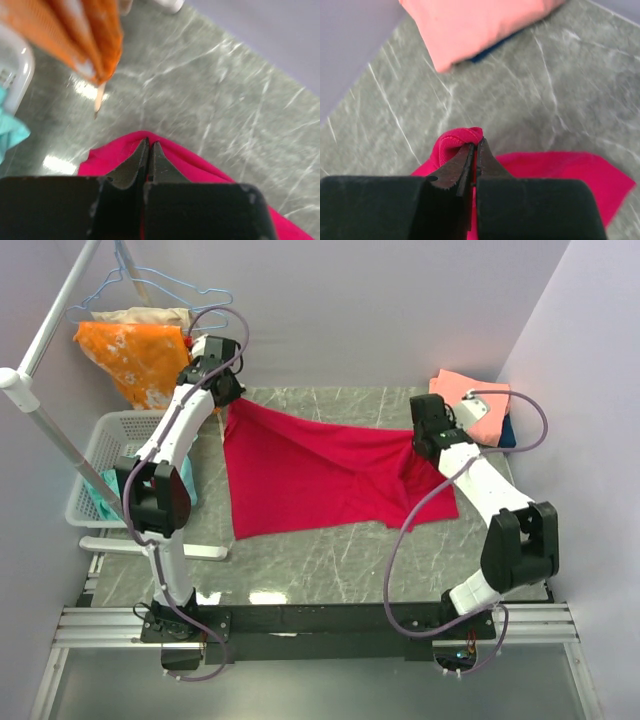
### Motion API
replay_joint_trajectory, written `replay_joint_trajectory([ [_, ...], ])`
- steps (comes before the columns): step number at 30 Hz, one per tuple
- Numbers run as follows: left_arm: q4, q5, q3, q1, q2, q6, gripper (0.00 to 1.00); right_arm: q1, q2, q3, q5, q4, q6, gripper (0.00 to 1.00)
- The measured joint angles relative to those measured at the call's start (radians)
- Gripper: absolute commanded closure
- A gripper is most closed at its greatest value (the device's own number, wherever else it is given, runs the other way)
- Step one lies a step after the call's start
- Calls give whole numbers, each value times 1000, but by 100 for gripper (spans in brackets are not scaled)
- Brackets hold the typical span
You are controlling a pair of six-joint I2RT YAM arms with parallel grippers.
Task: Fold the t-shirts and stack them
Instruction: Flatten the tshirt out
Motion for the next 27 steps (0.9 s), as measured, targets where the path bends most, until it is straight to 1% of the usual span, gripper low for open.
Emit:
replay_joint_trajectory([
  [1,0,0,22,0,10,0,99,-11,20,20,-3,9,-6,100],
  [2,-1,0,50,0,26,0,99,-20,36,39,-7,12,-10,98],
  [3,1,1,75,0,42,0,99,-32,63,66,-14,10,-13,89],
  [4,6,2,91,0,57,0,99,-41,89,92,-19,9,-15,70],
  [6,9,9,100,0,85,2,99,-58,149,150,-35,1,-24,51],
  [7,10,11,103,0,102,3,99,-62,176,173,-41,-3,-31,43],
  [8,11,14,104,0,116,5,99,-64,200,191,-47,-5,-45,40],
  [9,8,20,106,0,140,6,99,-68,215,197,-52,-4,-60,33],
  [10,8,24,108,0,158,7,99,-69,223,197,-60,-5,-78,29],
  [12,7,36,115,0,201,8,99,-69,224,197,-72,-6,-109,27],
  [15,1,50,125,0,257,10,99,-69,196,197,-108,14,-180,30],
  [18,-2,60,125,0,282,20,99,-69,143,197,-173,21,-239,35],
  [21,-7,63,128,0,285,31,99,-69,87,174,-262,16,-252,41],
  [22,-8,64,132,0,286,32,99,-69,58,140,-307,24,-249,42],
  [24,-6,64,139,1,287,34,99,-69,-5,40,-387,23,-232,47],
  [27,-7,68,139,1,287,34,99,-69,-61,-110,-501,21,-192,49],
])
